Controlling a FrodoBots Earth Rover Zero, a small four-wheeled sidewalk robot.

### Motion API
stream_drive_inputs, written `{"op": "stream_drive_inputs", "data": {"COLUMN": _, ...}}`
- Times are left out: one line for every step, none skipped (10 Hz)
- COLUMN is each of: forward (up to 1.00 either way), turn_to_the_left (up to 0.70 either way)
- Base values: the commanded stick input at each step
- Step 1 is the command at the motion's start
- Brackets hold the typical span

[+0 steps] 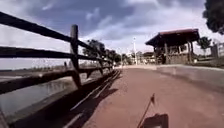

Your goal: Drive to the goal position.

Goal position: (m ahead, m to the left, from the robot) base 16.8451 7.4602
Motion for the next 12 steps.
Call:
{"op": "stream_drive_inputs", "data": {"forward": 0.7, "turn_to_the_left": -0.06}}
{"op": "stream_drive_inputs", "data": {"forward": 0.7, "turn_to_the_left": -0.06}}
{"op": "stream_drive_inputs", "data": {"forward": 0.7, "turn_to_the_left": -0.06}}
{"op": "stream_drive_inputs", "data": {"forward": 0.7, "turn_to_the_left": -0.06}}
{"op": "stream_drive_inputs", "data": {"forward": 0.7, "turn_to_the_left": -0.06}}
{"op": "stream_drive_inputs", "data": {"forward": 0.7, "turn_to_the_left": -0.06}}
{"op": "stream_drive_inputs", "data": {"forward": 0.7, "turn_to_the_left": -0.06}}
{"op": "stream_drive_inputs", "data": {"forward": 0.7, "turn_to_the_left": -0.06}}
{"op": "stream_drive_inputs", "data": {"forward": 0.7, "turn_to_the_left": -0.06}}
{"op": "stream_drive_inputs", "data": {"forward": 0.7, "turn_to_the_left": -0.06}}
{"op": "stream_drive_inputs", "data": {"forward": 0.7, "turn_to_the_left": -0.06}}
{"op": "stream_drive_inputs", "data": {"forward": 0.7, "turn_to_the_left": -0.06}}
